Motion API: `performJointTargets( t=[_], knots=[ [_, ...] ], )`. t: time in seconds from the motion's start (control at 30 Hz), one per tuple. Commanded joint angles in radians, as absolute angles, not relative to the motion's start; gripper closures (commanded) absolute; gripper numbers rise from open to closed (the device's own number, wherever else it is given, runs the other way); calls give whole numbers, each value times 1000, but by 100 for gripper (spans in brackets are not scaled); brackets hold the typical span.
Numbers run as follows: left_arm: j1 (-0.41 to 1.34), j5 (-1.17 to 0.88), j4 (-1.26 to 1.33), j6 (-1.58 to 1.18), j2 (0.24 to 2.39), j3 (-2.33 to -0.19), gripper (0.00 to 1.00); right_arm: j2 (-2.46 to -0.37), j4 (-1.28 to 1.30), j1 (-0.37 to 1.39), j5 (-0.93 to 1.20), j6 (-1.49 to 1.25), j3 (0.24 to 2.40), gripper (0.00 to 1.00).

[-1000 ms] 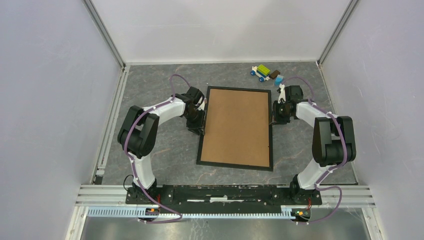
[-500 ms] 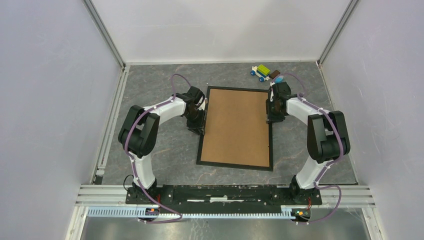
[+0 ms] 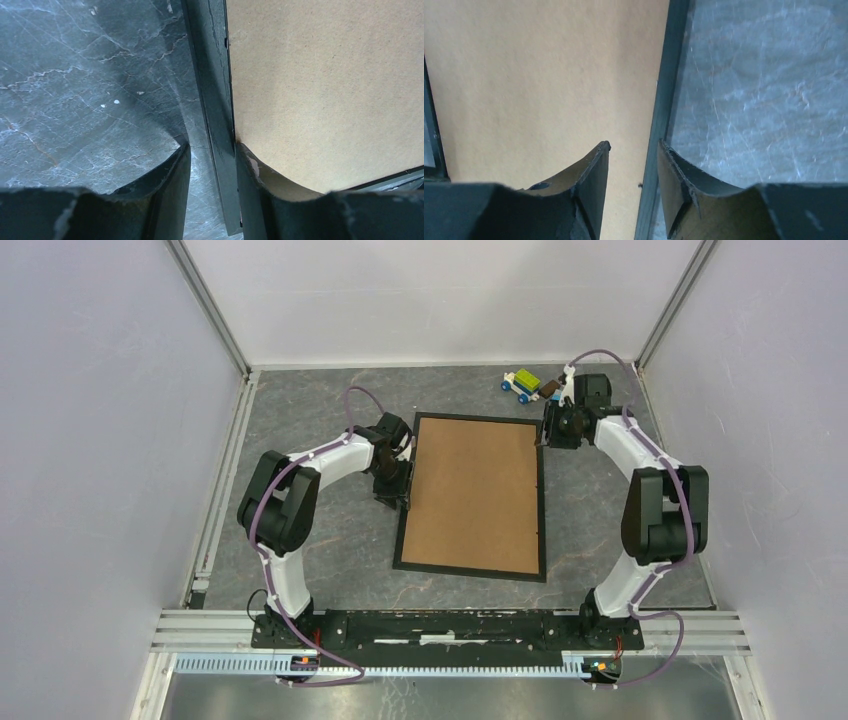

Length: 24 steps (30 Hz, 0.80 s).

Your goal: Put the photo into the frame

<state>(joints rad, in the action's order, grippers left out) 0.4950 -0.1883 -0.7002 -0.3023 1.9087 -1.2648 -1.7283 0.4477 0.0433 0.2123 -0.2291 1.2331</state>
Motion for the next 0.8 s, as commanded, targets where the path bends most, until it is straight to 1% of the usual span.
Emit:
performJointTargets(
  t=[0.0, 0.07, 0.2, 0.27, 0.3, 0.4, 0.6, 0.63, 0.67, 0.77],
  knots=[
    [532, -109, -779, -246, 1989, -1209, 54, -1805, 474, 43, 212, -205, 1340, 56],
    [531, -110, -767, -250, 1985, -1204, 55, -1849, 506, 38, 191, -198, 1410, 59],
    [532, -101, -765, -238, 1981, -1195, 55, -1952, 565, 37, 189, -184, 1527, 62],
    [533, -87, -764, -232, 1984, -1192, 56, -1987, 593, 36, 174, -179, 1563, 66],
    [534, -78, -765, -230, 1986, -1192, 56, -1994, 599, 32, 159, -180, 1568, 68],
    [534, -65, -763, -226, 1988, -1192, 57, -2021, 590, 21, 188, -181, 1567, 71],
    [539, -46, -768, -216, 1995, -1194, 58, -2052, 589, 7, 162, -174, 1564, 72],
    [541, -44, -768, -216, 1993, -1193, 58, -2061, 589, 7, 167, -176, 1565, 75],
    [541, -41, -768, -216, 1996, -1193, 58, -2068, 590, 7, 177, -176, 1567, 76],
    [541, -40, -770, -213, 1999, -1191, 58, -2085, 588, 7, 190, -172, 1566, 76]
  ],
)
